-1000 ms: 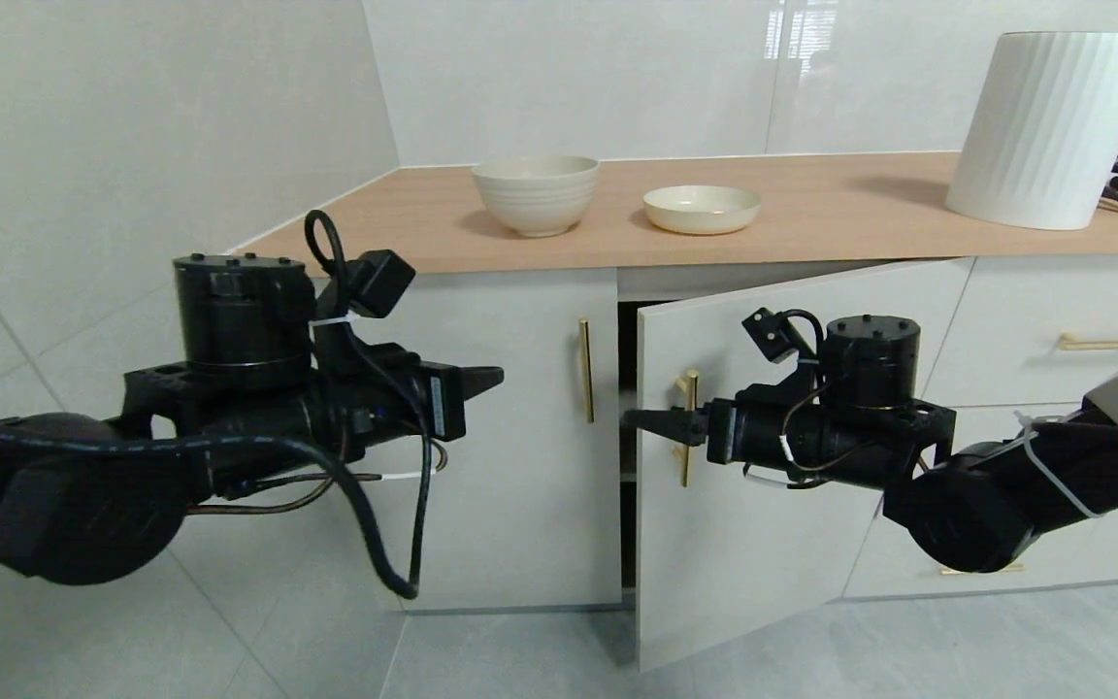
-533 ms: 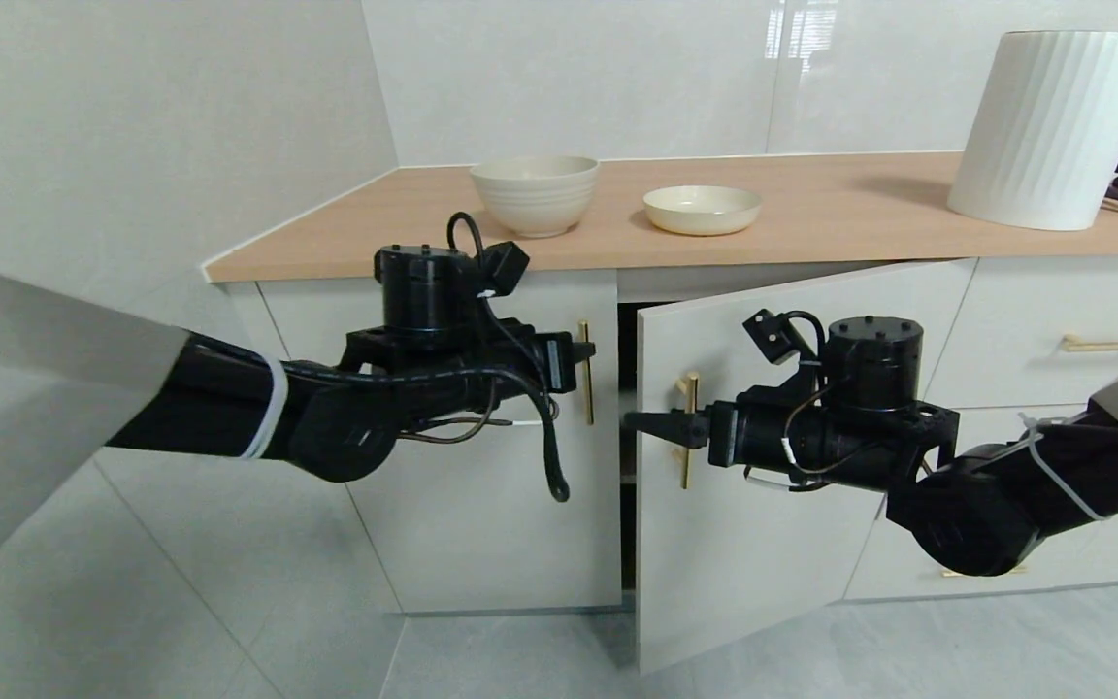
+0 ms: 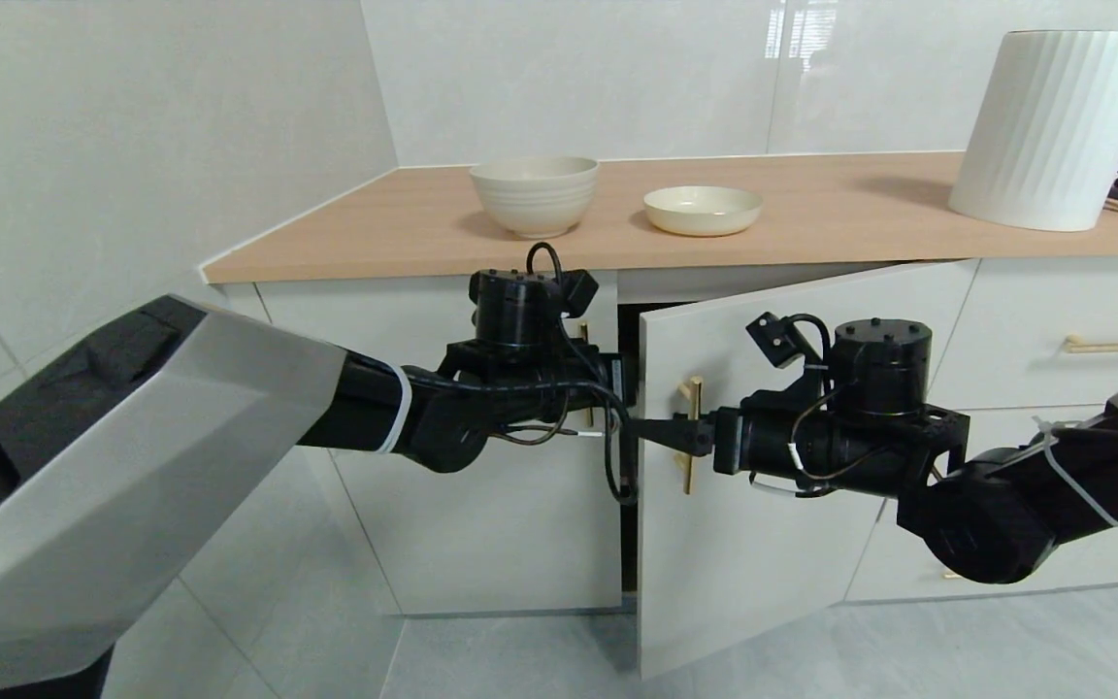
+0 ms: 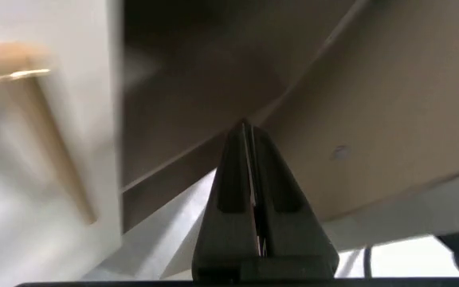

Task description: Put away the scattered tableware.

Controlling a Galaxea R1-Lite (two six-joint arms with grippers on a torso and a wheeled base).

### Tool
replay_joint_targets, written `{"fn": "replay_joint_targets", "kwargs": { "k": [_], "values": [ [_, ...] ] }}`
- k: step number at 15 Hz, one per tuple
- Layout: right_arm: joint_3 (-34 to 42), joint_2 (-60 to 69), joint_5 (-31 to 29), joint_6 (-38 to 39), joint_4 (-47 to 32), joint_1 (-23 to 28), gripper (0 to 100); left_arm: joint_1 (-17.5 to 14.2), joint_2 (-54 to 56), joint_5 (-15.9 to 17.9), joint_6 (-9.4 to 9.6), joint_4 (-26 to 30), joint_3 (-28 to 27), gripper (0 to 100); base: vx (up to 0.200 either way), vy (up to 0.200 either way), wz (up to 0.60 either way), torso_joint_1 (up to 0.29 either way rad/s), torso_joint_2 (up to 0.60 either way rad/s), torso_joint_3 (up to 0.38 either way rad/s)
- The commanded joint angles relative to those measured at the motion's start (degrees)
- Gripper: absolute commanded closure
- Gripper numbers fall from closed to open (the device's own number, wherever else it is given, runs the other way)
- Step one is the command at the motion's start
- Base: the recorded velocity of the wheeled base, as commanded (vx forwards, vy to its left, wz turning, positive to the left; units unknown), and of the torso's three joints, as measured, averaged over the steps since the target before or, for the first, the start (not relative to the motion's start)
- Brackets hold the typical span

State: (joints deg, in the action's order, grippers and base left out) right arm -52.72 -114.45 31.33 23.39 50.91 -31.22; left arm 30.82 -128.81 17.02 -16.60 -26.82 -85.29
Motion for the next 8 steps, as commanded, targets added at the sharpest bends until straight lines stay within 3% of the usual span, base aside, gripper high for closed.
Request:
{"fn": "replay_joint_targets", "kwargs": {
  "k": [1,8],
  "values": [
    [0.08,0.01,-0.13,-0.01,0.07,0.11,0,0.47,-0.22,0.03,-0.01,0.01,-0.76,100,0.000,0.000,0.00,0.000,0.00,0.000],
    [0.08,0.89,-0.13,-2.39,0.07,3.36,0,4.51,1.98,-0.14,-0.01,0.01,-0.41,100,0.000,0.000,0.00,0.000,0.00,0.000]
  ]
}}
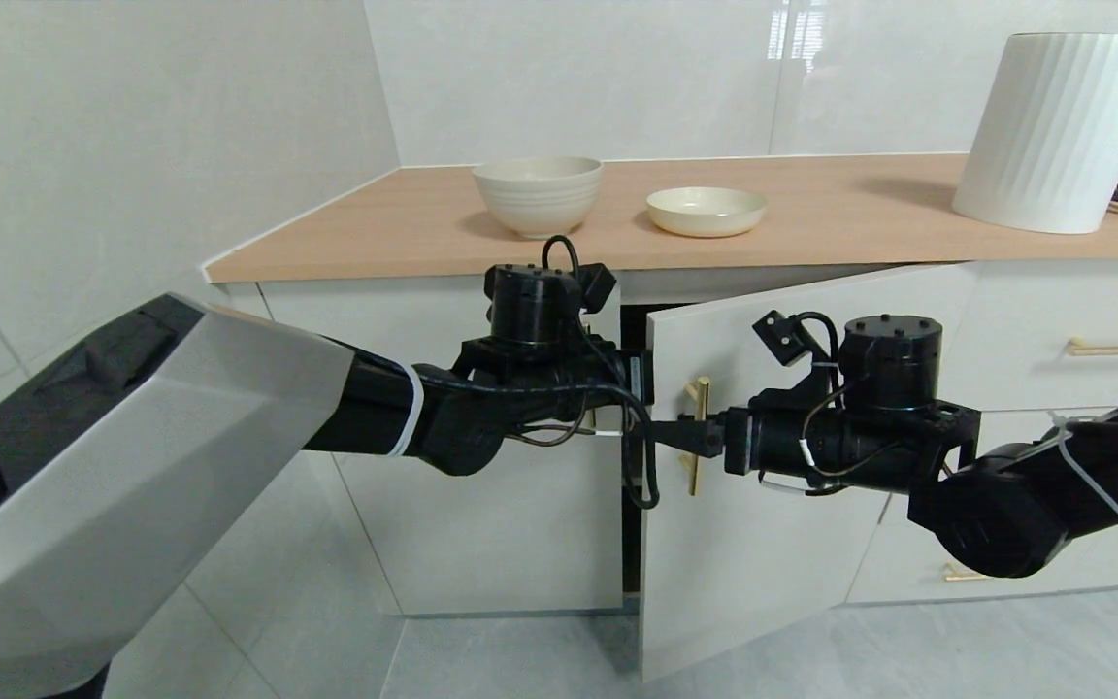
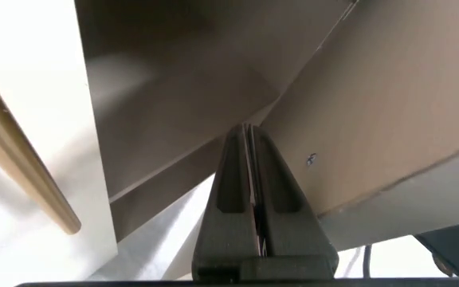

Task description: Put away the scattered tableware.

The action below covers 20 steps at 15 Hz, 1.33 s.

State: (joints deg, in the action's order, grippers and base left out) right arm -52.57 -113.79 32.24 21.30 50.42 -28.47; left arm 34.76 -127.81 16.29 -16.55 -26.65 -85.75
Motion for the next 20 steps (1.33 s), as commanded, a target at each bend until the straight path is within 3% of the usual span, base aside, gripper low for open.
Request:
{"fn": "replay_joint_targets", "kwargs": {
  "k": [1,10,13,16,20],
  "values": [
    [0.01,1.02,-1.04,-1.08,0.56,2.10,0,1.02,1.33,0.59,-0.06,-0.07,-0.03,100,0.000,0.000,0.00,0.000,0.00,0.000],
    [0.27,4.19,-1.04,-1.87,0.91,7.20,0,1.98,0.89,0.68,-0.06,-0.16,-0.56,100,0.000,0.000,0.00,0.000,0.00,0.000],
    [11.08,14.65,-1.04,-2.66,-1.38,7.99,0,2.69,1.16,0.68,-0.06,-0.16,-0.38,100,0.000,0.000,0.00,0.000,0.00,0.000],
    [19.08,25.28,-1.04,-5.65,-9.90,8.69,0,3.30,2.30,0.41,-0.06,-0.25,0.41,100,0.000,0.000,0.00,0.000,0.00,0.000],
    [26.46,42.42,-1.04,-6.44,-20.27,8.69,0,5.76,6.08,0.24,-0.06,-0.69,5.77,100,0.000,0.000,0.00,0.000,0.00,0.000]
  ]
}}
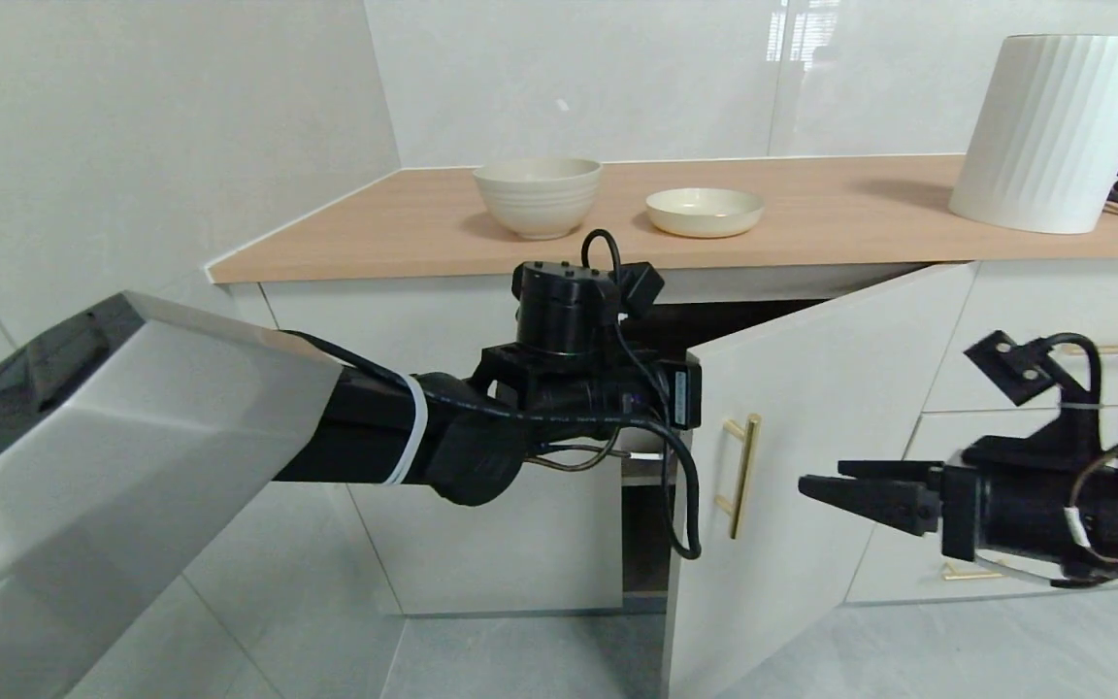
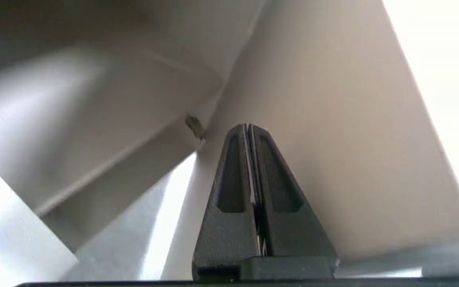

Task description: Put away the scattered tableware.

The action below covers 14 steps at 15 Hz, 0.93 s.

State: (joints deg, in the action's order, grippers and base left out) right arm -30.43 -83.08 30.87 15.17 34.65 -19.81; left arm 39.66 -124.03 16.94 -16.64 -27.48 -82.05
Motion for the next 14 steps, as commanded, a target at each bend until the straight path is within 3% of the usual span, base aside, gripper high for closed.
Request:
{"fn": "replay_joint_targets", "kwargs": {
  "k": [1,7,14],
  "values": [
    [4.76,14.61,0.25,-0.31,-6.70,0.03,0,1.39,3.18,-0.42,0.03,-0.03,3.22,100,0.000,0.000,0.00,0.000,0.00,0.000],
    [4.94,25.16,0.25,-0.31,-15.57,0.03,0,4.29,6.25,-2.09,-0.06,-5.13,11.74,100,0.000,0.000,0.00,0.000,0.00,0.000],
    [4.59,29.29,0.25,-0.58,-17.86,0.03,0,7.72,5.11,-2.88,-0.41,-4.69,10.69,100,0.000,0.000,0.00,0.000,0.00,0.000]
  ]
}}
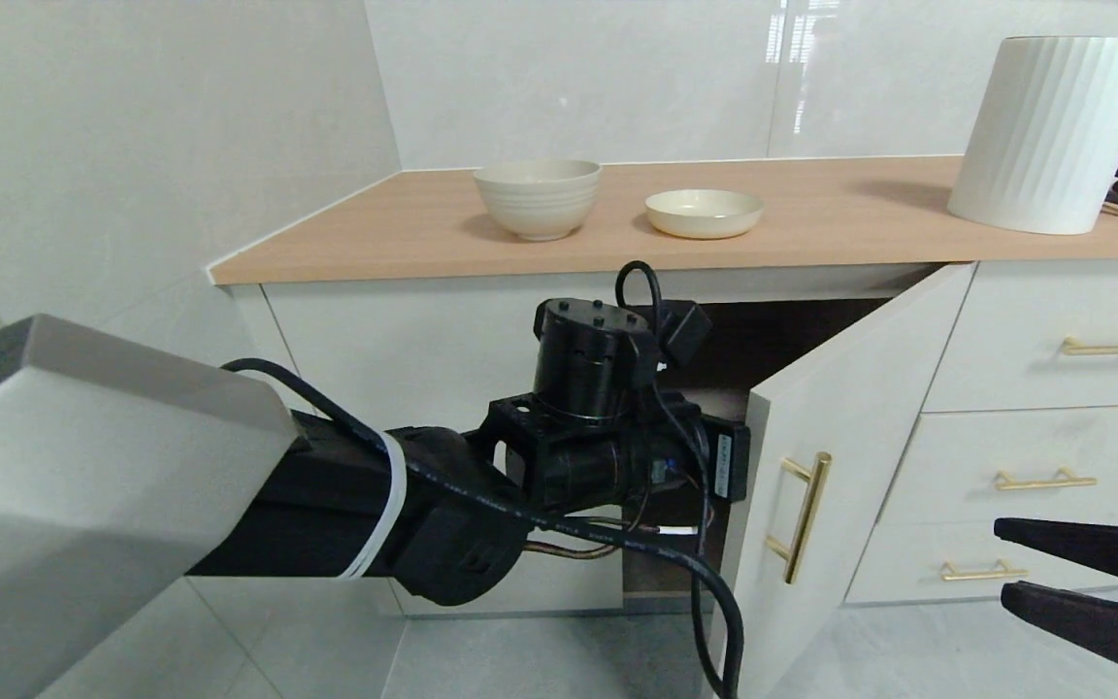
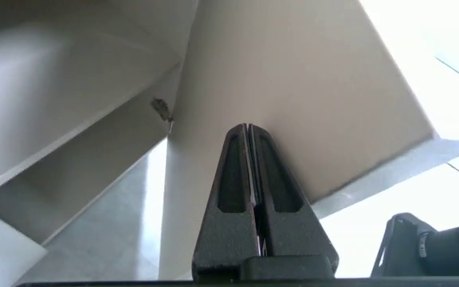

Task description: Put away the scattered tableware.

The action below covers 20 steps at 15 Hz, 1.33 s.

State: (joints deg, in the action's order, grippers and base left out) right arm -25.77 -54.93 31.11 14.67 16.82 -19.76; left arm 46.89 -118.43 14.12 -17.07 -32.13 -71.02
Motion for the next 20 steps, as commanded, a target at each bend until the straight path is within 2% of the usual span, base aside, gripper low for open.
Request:
{"fn": "replay_joint_targets", "kwargs": {
  "k": [1,5,7,15,17,19,20],
  "values": [
    [-0.07,1.84,0.00,-0.08,-0.04,-0.10,0,1.45,-0.92,-0.05,-0.07,0.23,-0.61,100,0.000,0.000,0.00,0.000,0.00,0.000],
    [-0.24,3.51,0.00,-0.16,-0.04,-0.28,0,4.88,-2.15,-0.23,0.02,0.14,-1.22,100,0.000,0.000,0.00,0.000,0.00,0.000],
    [-0.42,5.36,0.00,-0.16,-0.04,-0.37,0,6.38,-3.21,-1.37,-0.07,0.23,-2.72,100,0.000,0.000,0.00,0.000,0.00,0.000],
    [-3.50,9.40,0.09,-0.08,-1.97,-0.45,0,10.33,-4.62,-2.69,-0.07,-0.03,-4.39,100,0.000,0.000,0.00,0.000,0.00,0.000],
    [-4.73,10.28,0.09,-0.16,-2.85,-0.54,0,13.85,-6.55,-2.78,0.02,0.41,-8.08,100,0.000,0.000,0.00,0.000,0.00,0.000],
    [-5.34,10.46,0.09,-0.16,-3.82,-0.54,0,16.75,-9.63,-4.45,0.02,0.93,-13.18,100,0.000,0.000,0.00,0.000,0.00,0.000],
    [-5.25,10.46,0.09,-0.08,-3.90,-0.72,0,18.07,-10.15,-8.05,-0.07,1.55,-15.02,100,0.000,0.000,0.00,0.000,0.00,0.000]
  ]
}}
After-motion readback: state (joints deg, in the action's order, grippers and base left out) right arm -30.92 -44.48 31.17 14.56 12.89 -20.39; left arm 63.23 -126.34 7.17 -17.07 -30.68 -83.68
